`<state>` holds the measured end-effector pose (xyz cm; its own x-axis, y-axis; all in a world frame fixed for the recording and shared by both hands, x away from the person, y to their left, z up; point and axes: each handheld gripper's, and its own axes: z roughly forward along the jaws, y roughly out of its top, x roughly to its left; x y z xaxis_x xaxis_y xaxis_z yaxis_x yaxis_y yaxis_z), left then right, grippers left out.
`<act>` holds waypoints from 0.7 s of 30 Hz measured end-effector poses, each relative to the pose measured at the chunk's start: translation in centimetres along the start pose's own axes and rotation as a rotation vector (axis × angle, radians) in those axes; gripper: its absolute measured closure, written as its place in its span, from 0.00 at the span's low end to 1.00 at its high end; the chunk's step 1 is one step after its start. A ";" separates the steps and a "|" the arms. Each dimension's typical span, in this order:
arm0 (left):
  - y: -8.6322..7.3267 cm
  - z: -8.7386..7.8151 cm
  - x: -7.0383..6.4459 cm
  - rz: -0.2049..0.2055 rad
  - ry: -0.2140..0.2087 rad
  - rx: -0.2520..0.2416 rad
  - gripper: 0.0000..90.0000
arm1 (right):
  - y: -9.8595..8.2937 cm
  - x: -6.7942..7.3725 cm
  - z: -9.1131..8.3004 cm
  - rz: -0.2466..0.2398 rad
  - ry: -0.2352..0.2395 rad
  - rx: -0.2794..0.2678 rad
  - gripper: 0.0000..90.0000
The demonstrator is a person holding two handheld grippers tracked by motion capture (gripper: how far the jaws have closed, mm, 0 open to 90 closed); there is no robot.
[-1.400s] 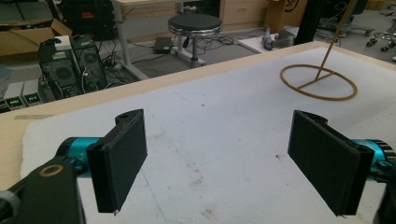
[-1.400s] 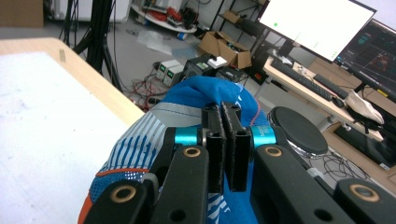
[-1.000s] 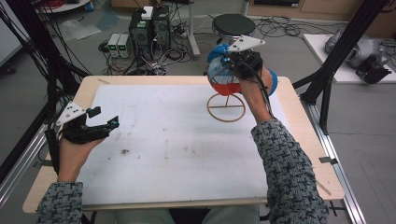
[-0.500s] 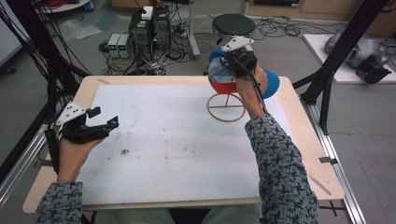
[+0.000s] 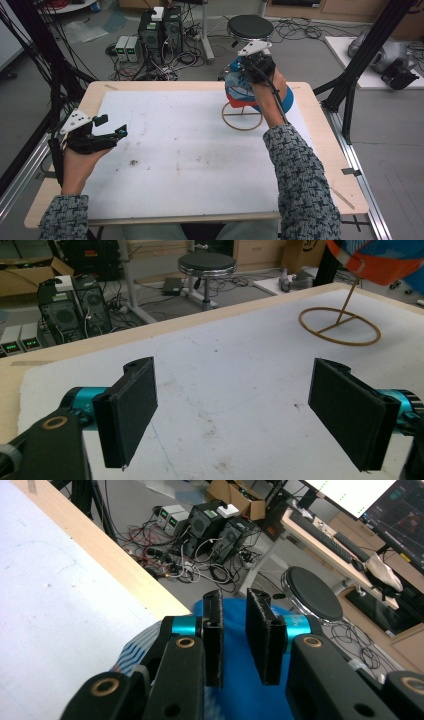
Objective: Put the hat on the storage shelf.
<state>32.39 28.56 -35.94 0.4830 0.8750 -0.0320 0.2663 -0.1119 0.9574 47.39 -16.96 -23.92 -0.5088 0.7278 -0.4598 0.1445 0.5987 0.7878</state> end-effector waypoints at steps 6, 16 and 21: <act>0.0 0.0 0.0 -0.003 0.001 -0.001 0.22 | -0.1 -0.3 -0.3 0.019 -0.010 -0.009 0.79; 0.0 0.0 0.0 -0.003 0.003 -0.001 0.22 | -0.9 -2.3 -1.8 0.106 -0.040 -0.052 0.63; 0.0 -0.1 0.1 -0.005 0.004 -0.003 0.22 | -1.5 -3.6 -3.1 0.154 -0.066 -0.079 0.56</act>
<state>32.35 28.66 -35.96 0.4785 0.8774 -0.0359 0.2665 -0.1062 0.9580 46.43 -21.54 -22.16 -0.4286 0.8307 -0.3552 0.1475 0.4522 0.8796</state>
